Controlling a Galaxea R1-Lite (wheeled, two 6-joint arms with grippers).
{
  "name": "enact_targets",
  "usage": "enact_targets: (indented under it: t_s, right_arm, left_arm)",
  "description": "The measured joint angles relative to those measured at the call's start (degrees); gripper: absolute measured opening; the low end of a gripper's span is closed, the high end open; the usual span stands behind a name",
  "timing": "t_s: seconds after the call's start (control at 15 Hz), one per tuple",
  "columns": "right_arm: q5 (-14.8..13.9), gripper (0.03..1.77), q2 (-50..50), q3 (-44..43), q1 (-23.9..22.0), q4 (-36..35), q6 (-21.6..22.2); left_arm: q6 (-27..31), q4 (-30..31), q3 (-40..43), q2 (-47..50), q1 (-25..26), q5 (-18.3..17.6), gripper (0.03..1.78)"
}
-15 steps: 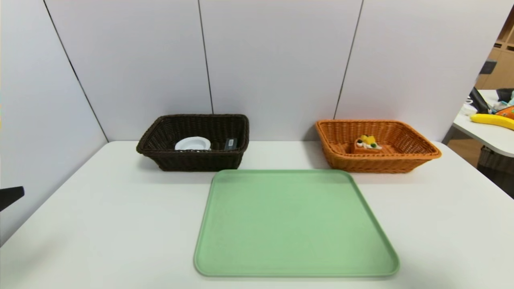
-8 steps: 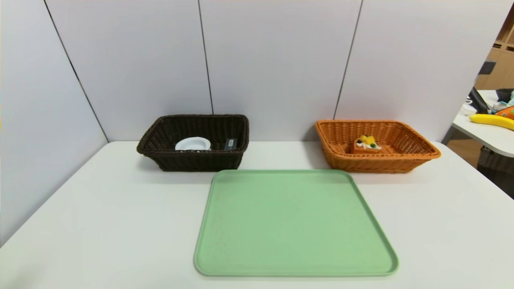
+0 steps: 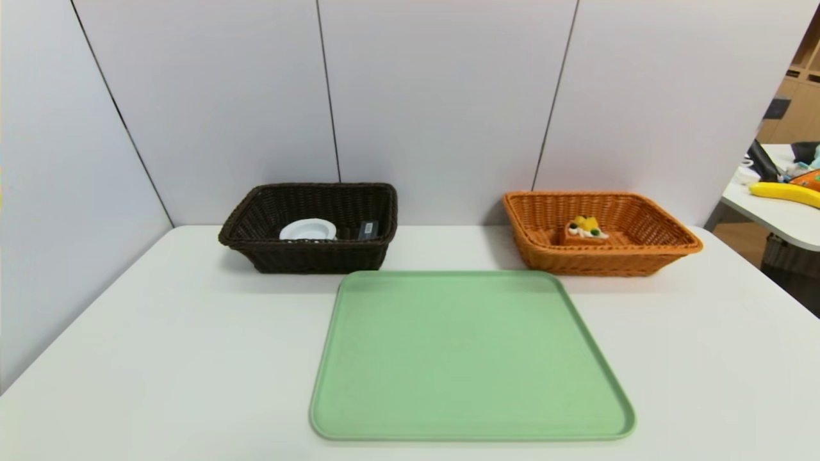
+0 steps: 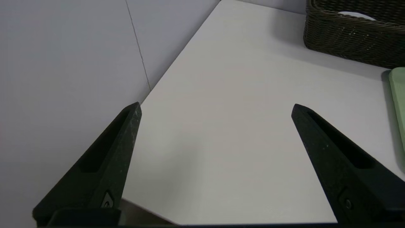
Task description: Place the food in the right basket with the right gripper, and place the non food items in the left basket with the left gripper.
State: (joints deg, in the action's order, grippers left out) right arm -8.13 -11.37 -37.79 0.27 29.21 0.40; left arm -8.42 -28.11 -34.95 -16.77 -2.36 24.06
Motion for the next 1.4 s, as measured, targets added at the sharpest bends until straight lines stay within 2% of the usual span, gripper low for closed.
enact_targets:
  t_s: [0.27, 0.47, 0.67, 0.87, 1.07, 1.2, 1.33, 1.4]
  right_arm:
    - [0.74, 1.69, 5.1, 1.28, -0.17, -0.27, -0.62]
    - [2.86, 1.69, 9.37, 2.71, -0.16, -0.96, -3.6]
    - [4.41, 1.69, 11.04, 4.72, -0.13, -7.77, -4.17]
    - [5.3, 1.69, 11.47, 11.78, -0.11, -17.97, -5.72]
    - [5.9, 1.69, 11.47, 23.63, -0.11, -33.34, -7.56]
    - [7.29, 1.69, 11.47, 32.12, -0.11, -44.14, -8.91]
    - [9.14, 1.69, 11.47, 36.36, -0.11, -50.68, -10.0]
    - [9.36, 1.69, 11.47, 37.06, -0.11, -49.85, -10.0]
  left_arm:
    - [0.35, 0.78, 2.18, 5.4, 2.83, -1.17, 1.69]
    - [4.96, 1.18, 4.13, 9.73, 2.46, -6.66, 1.69]
    - [9.72, 4.44, 7.42, 14.38, 2.16, -13.04, 1.69]
    - [13.02, 13.57, 13.98, 16.23, 2.01, -14.99, 1.69]
    - [17.81, 28.32, 24.87, 16.68, 2.04, -15.93, 1.69]
    - [20.03, 38.52, 31.21, 16.77, 2.04, -17.53, 1.69]
    - [20.38, 42.85, 33.79, 16.77, 2.01, -18.09, 1.69]
    - [20.35, 42.65, 34.35, 16.77, 2.01, -18.12, 1.69]
